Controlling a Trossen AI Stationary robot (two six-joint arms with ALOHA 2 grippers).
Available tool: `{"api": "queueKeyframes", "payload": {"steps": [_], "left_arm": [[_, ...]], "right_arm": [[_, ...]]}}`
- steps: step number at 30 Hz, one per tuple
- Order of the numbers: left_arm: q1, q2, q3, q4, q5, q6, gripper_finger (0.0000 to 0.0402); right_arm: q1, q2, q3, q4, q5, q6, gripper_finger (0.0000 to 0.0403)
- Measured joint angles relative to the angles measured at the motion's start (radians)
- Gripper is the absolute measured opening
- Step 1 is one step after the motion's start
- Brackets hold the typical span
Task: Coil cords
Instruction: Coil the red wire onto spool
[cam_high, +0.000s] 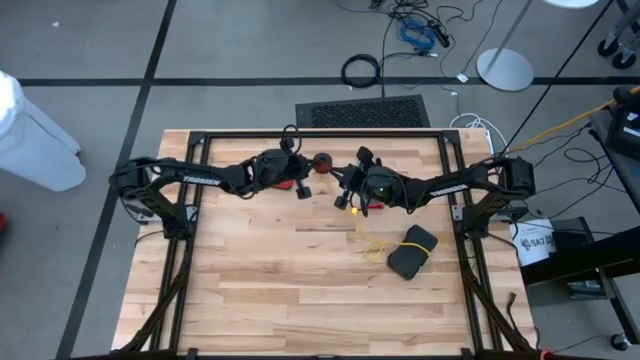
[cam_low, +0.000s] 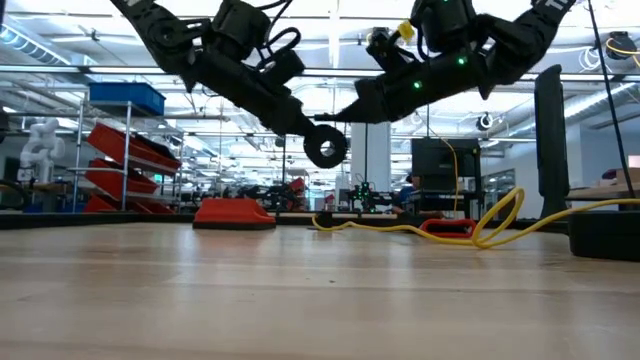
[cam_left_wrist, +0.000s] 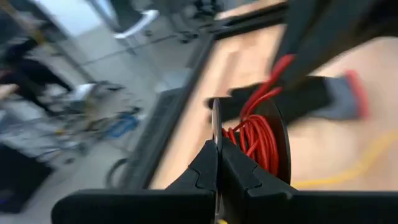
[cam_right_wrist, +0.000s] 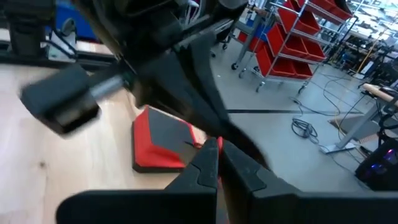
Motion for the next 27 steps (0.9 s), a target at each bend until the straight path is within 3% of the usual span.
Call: {"api": "queueKeyframes", "payload": {"steps": [5,13,27], "left_arm": [[-0.024,0.036,0.002,0.154,-0.141,0.026,0.0006],[-0.058,0.077,0.002,0.338,-0.212,0.026,0.0006],[-0.044,0.088,0.002,0.438,-0.192,-0.227,0.0006]], "right_arm": [[0.001,0.001,0.029,-0.016,0.002,0.022,0.0],[0.002,0.081,0.086,0.025,0.036,-0.008,0.0],[0.022,0.199,0.094,0.187,0.24,-0.21,0.0]]}}
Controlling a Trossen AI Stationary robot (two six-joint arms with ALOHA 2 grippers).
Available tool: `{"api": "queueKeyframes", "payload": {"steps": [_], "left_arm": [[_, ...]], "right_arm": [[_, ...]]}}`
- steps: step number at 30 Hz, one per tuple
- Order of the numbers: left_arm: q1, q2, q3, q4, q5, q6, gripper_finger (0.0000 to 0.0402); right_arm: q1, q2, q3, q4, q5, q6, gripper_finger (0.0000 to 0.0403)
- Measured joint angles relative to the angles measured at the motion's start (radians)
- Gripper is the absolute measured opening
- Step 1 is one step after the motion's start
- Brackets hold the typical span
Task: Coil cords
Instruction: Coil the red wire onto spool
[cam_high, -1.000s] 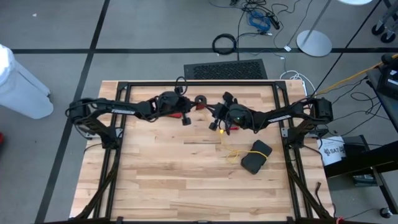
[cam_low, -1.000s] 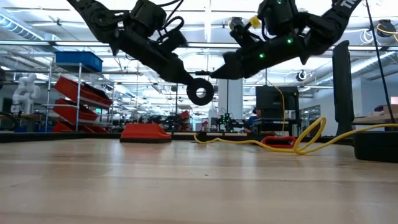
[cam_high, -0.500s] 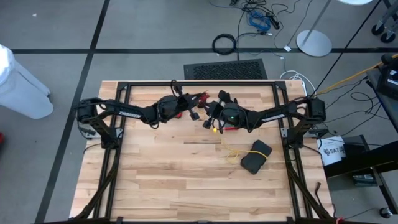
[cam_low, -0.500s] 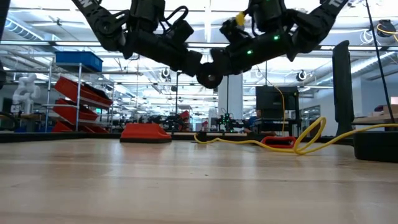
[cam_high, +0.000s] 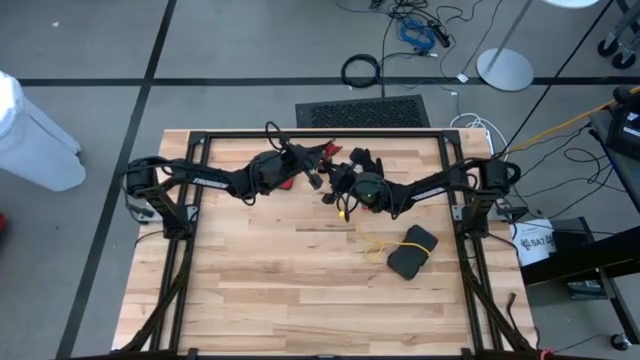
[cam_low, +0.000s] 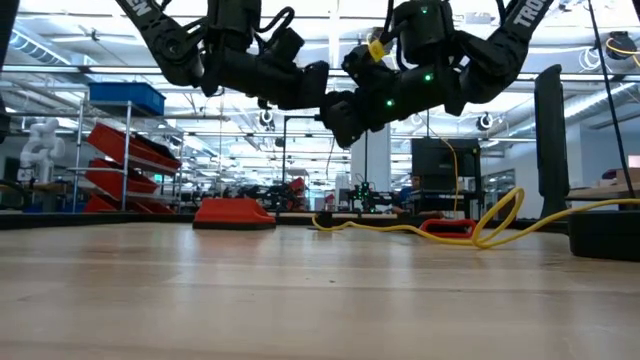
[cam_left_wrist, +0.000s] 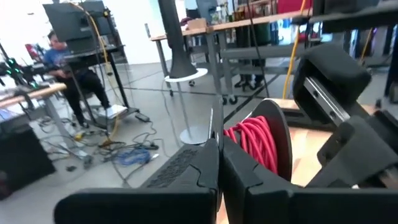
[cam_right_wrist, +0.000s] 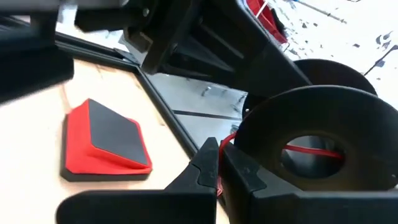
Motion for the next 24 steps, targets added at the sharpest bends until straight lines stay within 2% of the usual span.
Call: {"api": "queueKeyframes", "payload": {"steps": [7,13,24], "left_arm": [[0.033,-0.002,0.0,0.002,0.107,-0.13,0.0006],[0.08,-0.053,0.003,-0.051,0.262,-0.204,0.0006],[0.094,-0.183,-0.011,-0.308,0.338,-0.132,0.0006]], "right_arm": [[0.006,0.001,0.0,-0.011,0.027,-0.053,0.0004],[0.005,0.005,-0.004,-0.113,0.025,-0.056,0.0021],[-0.001,0.003,-0.024,-0.13,0.023,-0.045,0.0022]]}}
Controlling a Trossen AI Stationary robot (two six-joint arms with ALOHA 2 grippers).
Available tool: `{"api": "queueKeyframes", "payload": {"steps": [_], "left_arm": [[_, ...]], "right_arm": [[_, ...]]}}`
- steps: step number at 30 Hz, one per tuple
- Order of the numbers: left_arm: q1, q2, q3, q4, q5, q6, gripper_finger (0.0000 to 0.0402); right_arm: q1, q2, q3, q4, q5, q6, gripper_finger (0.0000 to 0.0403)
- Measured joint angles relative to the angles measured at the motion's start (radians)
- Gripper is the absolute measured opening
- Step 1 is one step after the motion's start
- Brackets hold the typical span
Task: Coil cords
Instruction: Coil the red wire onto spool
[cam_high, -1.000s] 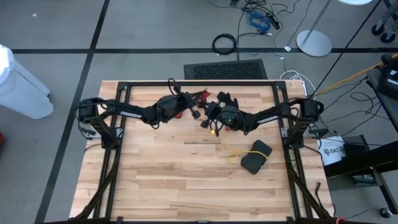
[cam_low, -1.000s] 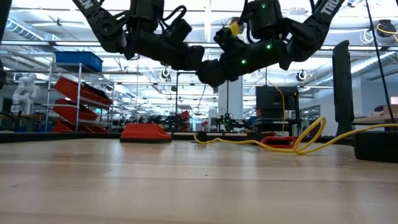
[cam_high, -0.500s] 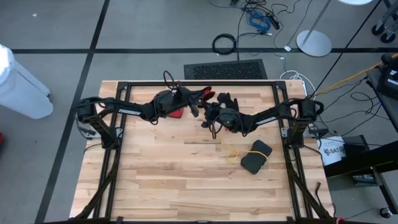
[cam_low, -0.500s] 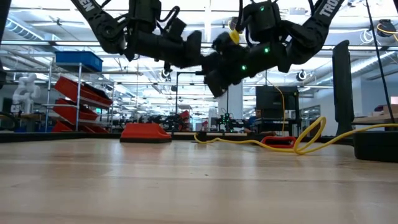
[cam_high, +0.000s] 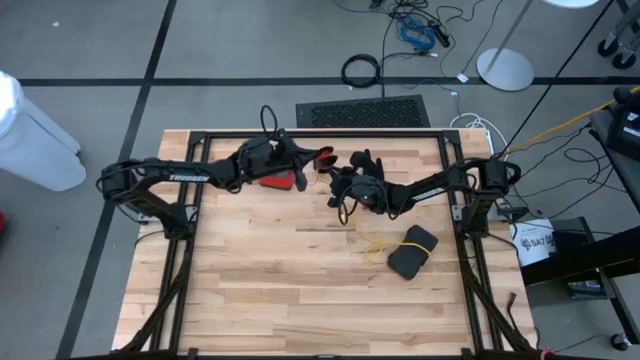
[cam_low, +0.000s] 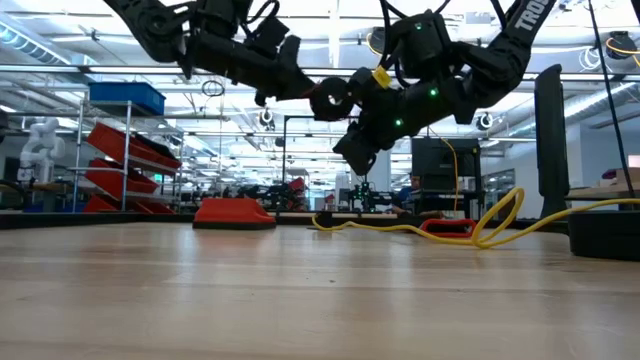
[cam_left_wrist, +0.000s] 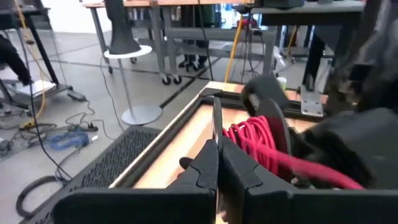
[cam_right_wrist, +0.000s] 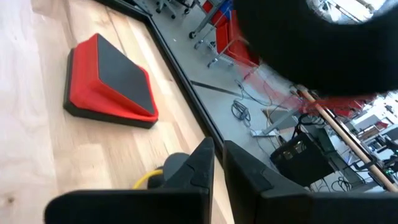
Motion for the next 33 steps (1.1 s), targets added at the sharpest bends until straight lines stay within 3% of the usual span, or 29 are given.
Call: {"api": "queueKeyframes", "payload": {"steps": [11,25,33], "left_arm": [[-0.003,-0.056,0.0,-0.053,0.008,0.053,0.0006],[-0.004,-0.055,0.0,-0.124,0.008,0.132,0.0006],[-0.001,-0.055,0.0,-0.222,0.004,0.193,0.0006]], "right_arm": [[0.0,-0.001,-0.024,0.002,-0.03,0.031,0.002],[-0.004,-0.056,-0.099,-0.046,0.004,0.097,0.002],[-0.014,-0.081,-0.103,-0.071,-0.074,0.142,0.002]]}}
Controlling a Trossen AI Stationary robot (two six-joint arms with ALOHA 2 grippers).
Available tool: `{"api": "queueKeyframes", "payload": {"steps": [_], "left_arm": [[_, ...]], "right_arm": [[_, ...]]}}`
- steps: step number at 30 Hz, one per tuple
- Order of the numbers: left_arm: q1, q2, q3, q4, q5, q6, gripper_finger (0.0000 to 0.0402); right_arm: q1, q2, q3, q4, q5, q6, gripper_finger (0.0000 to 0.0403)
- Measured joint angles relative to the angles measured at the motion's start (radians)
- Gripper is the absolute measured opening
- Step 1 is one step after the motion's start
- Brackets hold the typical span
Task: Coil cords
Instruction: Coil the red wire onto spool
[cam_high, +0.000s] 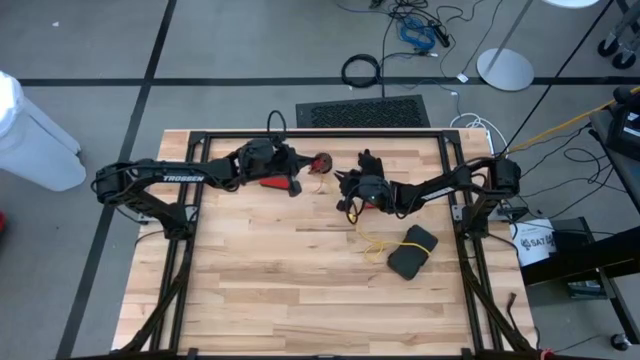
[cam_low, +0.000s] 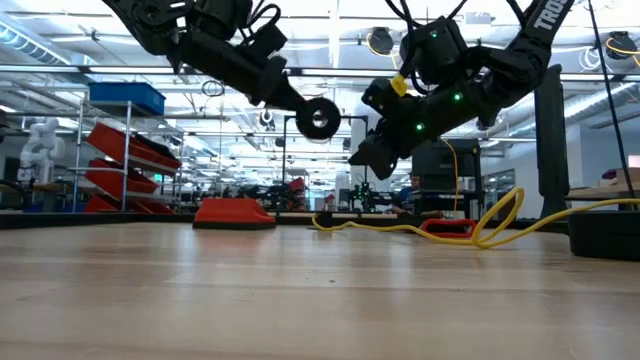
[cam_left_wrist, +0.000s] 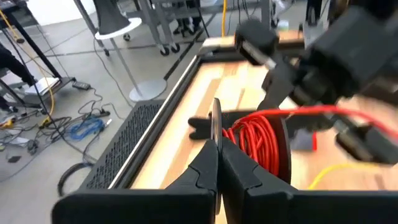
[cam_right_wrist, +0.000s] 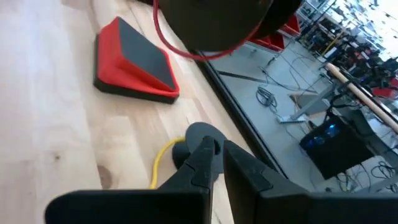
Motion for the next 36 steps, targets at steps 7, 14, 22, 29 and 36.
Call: {"api": "queueKeyframes", "payload": {"steps": [7,14,22,29,36], "left_arm": [[0.0,0.009,0.0,-0.116,-0.039,0.098,0.0006],[0.012,0.124,0.0,-0.207,-0.066,0.15,0.0006],[0.005,0.256,0.0,-0.158,-0.071,0.215,0.0006],[-0.005,0.267,0.002,-0.151,-0.074,0.22,0.0006],[-0.018,0.267,0.001,-0.144,-0.073,0.22,0.0006]], "right_arm": [[-0.017,0.0,0.0,0.0,-0.216,0.042,0.002],[-0.055,0.0,0.0,-0.012,-0.297,0.093,0.002],[-0.069,0.0,0.001,-0.053,-0.298,0.093,0.002],[-0.069,0.0,0.001,-0.08,-0.298,0.096,0.002],[-0.078,0.008,0.002,-0.08,-0.542,0.167,0.002]]}}
